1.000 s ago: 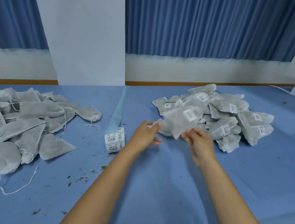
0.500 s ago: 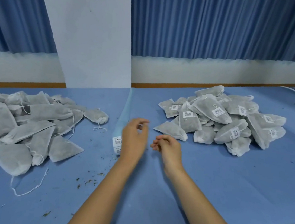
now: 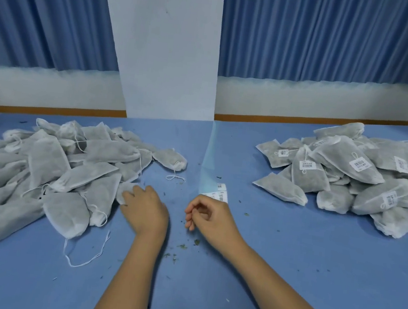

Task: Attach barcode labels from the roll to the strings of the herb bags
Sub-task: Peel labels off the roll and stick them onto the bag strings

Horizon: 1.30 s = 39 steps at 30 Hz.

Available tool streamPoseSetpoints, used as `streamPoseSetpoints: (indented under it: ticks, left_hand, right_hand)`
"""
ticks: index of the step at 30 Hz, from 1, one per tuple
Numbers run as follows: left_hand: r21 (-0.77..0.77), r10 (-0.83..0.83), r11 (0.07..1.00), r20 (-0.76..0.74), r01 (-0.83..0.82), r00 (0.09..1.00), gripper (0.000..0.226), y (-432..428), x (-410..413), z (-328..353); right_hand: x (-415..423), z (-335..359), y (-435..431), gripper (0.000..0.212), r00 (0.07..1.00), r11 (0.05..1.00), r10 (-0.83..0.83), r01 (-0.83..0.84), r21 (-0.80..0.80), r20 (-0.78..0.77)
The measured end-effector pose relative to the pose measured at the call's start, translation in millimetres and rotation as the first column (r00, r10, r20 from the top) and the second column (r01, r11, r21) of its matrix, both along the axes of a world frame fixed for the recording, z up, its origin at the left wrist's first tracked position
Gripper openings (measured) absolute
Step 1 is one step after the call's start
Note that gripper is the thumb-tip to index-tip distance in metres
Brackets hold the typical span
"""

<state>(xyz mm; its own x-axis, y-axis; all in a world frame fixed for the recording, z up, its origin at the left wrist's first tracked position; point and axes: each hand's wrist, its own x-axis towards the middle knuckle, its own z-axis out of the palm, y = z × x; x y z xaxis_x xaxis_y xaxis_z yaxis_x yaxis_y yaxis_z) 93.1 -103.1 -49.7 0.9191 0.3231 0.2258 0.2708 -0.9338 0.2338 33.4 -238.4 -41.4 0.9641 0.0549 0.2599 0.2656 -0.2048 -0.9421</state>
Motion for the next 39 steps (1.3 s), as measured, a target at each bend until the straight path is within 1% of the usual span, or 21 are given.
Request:
streamPoseSetpoints:
  ticks: [2, 4, 7, 9, 11, 13, 14, 16, 18, 19, 21, 23, 24, 26, 28, 29, 32, 33, 35, 36, 39]
  left_hand:
    - [-0.08, -0.036, 0.996, 0.059, 0.041, 0.998, 0.03, -1.1, 0.6, -2.0]
    - [-0.118, 0.014, 0.993, 0.102, -0.002, 0.995, 0.037, -2.3, 2.8, -1.5]
    - [-0.076, 0.068, 0.995, 0.048, -0.064, 0.997, 0.046, 0.4, 6.4, -3.3]
    - [-0.053, 0.035, 0.998, 0.028, -0.033, 0.999, 0.039, 3.2, 8.3, -4.0]
    - [-0.15, -0.015, 0.988, 0.09, 0.028, 0.996, 0.033, 4.6, 5.9, 0.1]
    - [-0.345, -0.062, 0.928, 0.23, 0.141, 0.971, 0.036, 4.5, 3.1, 6.1]
    - [-0.418, -0.079, 0.883, 0.317, 0.214, 0.945, 0.039, 4.5, 1.5, 9.2]
    - [-0.49, -0.125, 0.782, 0.483, 0.386, 0.867, 0.045, 3.1, -2.8, 15.3]
    - [-0.511, -0.194, 0.652, 0.601, 0.56, 0.775, 0.052, 1.2, -7.2, 22.1]
    - [-0.482, -0.245, 0.605, 0.646, 0.635, 0.723, 0.053, 0.5, -9.3, 24.4]
    - [-0.379, -0.347, 0.553, 0.705, 0.742, 0.619, 0.049, -0.4, -13.1, 26.2]
    - [-0.311, -0.423, 0.505, 0.723, 0.805, 0.545, 0.042, -0.7, -15.8, 26.0]
    - [-0.291, -0.45, 0.493, 0.722, 0.82, 0.526, 0.04, -0.8, -16.5, 25.9]
    - [-0.284, -0.471, 0.493, 0.708, 0.822, 0.527, 0.039, -0.2, -16.0, 25.6]
    - [-0.294, -0.467, 0.512, 0.693, 0.807, 0.549, 0.041, 0.6, -16.1, 26.3]
    - [-0.294, -0.462, 0.541, 0.678, 0.788, 0.571, 0.042, 1.5, -16.3, 26.0]
    - [-0.298, -0.374, 0.712, 0.606, 0.636, 0.702, 0.037, 2.4, -16.4, 25.8]
    - [-0.33, -0.328, 0.73, 0.598, 0.598, 0.731, 0.032, 2.1, -16.9, 26.4]
    - [-0.433, -0.297, 0.661, 0.598, 0.612, 0.744, 0.019, -1.3, -20.2, 28.1]
    - [-0.462, -0.323, 0.631, 0.575, 0.624, 0.752, 0.016, -3.9, -22.2, 28.1]
    - [-0.403, -0.466, 0.669, 0.427, 0.624, 0.775, 0.021, -13.1, -25.4, 21.0]
  right_hand:
    - [6.5, 3.7, 0.8, 0.037, 0.996, 0.995, -0.041, 0.048, -0.082, 0.078]
    - [10.7, 2.9, 2.0, 0.033, 0.982, 0.982, -0.09, 0.116, -0.152, 0.167]
    - [10.0, -1.9, 0.5, 0.025, 0.957, 0.965, -0.097, 0.158, -0.211, 0.273]
    - [8.3, -1.7, -2.7, 0.02, 0.928, 0.945, -0.041, 0.156, -0.288, 0.37]
    - [6.6, 2.0, -5.0, 0.018, 0.904, 0.944, -0.033, 0.168, -0.285, 0.426]
    - [5.6, 6.6, -6.9, 0.018, 0.884, 0.945, -0.053, 0.195, -0.263, 0.465]
    - [5.5, 8.8, -8.0, 0.018, 0.87, 0.944, -0.06, 0.209, -0.256, 0.489]
    - [7.0, 13.4, -10.1, 0.024, 0.845, 0.946, -0.067, 0.223, -0.236, 0.531]
    - [10.1, 18.5, -12.4, 0.047, 0.852, 0.949, -0.062, 0.212, -0.234, 0.52]
    - [11.9, 20.8, -13.5, 0.058, 0.861, 0.948, -0.047, 0.198, -0.249, 0.507]
    - [14.3, 22.7, -14.2, 0.071, 0.874, 0.938, 0.0, 0.169, -0.303, 0.487]
    - [16.3, 20.8, -15.1, 0.073, 0.898, 0.938, 0.026, 0.129, -0.321, 0.439]
    - [17.0, 19.3, -16.0, 0.069, 0.911, 0.942, 0.014, 0.126, -0.311, 0.412]
    - [19.1, 15.5, -19.1, 0.049, 0.909, 0.939, -0.041, 0.177, -0.295, 0.416]
    - [20.8, 13.6, -21.3, 0.022, 0.871, 0.916, -0.077, 0.254, -0.31, 0.485]
    - [21.1, 13.7, -21.2, 0.015, 0.852, 0.909, -0.09, 0.282, -0.307, 0.515]
    - [21.2, 13.6, -19.9, 0.01, 0.83, 0.914, -0.131, 0.313, -0.258, 0.542]
    - [21.3, 13.1, -20.0, 0.009, 0.838, 0.918, -0.143, 0.312, -0.246, 0.527]
    - [21.6, 12.0, -20.3, 0.009, 0.858, 0.923, -0.154, 0.301, -0.239, 0.489]
    - [21.4, 11.8, -20.0, 0.009, 0.863, 0.923, -0.156, 0.3, -0.24, 0.48]
    - [19.8, 11.7, -17.9, 0.008, 0.867, 0.918, -0.15, 0.301, -0.258, 0.476]
